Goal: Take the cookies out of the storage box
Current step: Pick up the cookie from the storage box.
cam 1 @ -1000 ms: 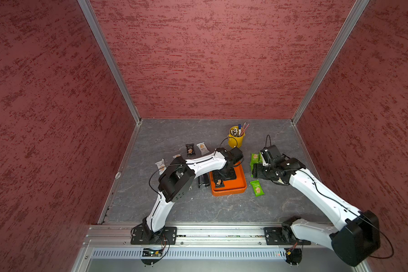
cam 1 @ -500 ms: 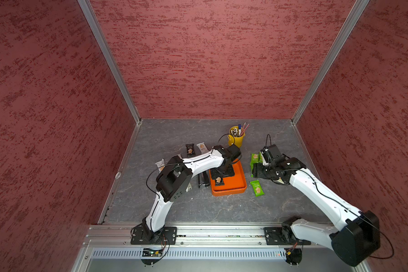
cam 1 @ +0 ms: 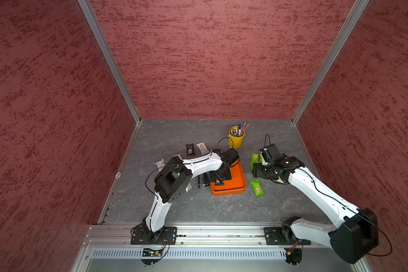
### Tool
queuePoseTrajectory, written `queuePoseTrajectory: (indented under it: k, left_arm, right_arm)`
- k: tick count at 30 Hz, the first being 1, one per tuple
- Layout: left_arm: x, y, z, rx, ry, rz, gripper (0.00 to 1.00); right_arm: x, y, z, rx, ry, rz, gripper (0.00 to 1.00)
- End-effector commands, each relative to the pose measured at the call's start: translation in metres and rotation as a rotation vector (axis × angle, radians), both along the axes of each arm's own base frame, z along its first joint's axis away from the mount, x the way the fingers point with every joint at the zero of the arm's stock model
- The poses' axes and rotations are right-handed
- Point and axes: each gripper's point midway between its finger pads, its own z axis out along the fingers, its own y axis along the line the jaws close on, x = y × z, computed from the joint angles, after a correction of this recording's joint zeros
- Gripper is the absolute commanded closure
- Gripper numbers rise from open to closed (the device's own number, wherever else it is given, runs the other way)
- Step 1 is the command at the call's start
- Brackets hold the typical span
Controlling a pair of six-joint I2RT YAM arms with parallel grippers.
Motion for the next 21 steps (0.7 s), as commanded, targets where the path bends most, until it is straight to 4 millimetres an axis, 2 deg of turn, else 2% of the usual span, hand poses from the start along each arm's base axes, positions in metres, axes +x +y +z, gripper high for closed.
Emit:
queuePoseTrajectory:
  k: [1,7,14,21]
  left_arm:
    - [0.004,-0.004,-0.011,0.004,-0.018,-0.021,0.37]
    - [0.005,-0.006,-0.02,0.001,-0.012,-0.03,0.4]
    - [0.004,-0.007,-0.026,0.003,0.001,-0.034,0.37]
    - [0.005,-0.007,-0.023,-0.004,-0.008,-0.033,0.54]
  right_arm:
    - [0.006,-0.003,0.01,-0.001,-0.012,-0.021,0.27]
    - [0.008,-0.003,0.012,-0.01,-0.007,-0.022,0.27]
    - [0.01,-0.002,0.014,-0.007,-0.009,-0.024,0.28]
    - [0.009,-0.003,0.015,-0.007,-0.014,-0.027,0.28]
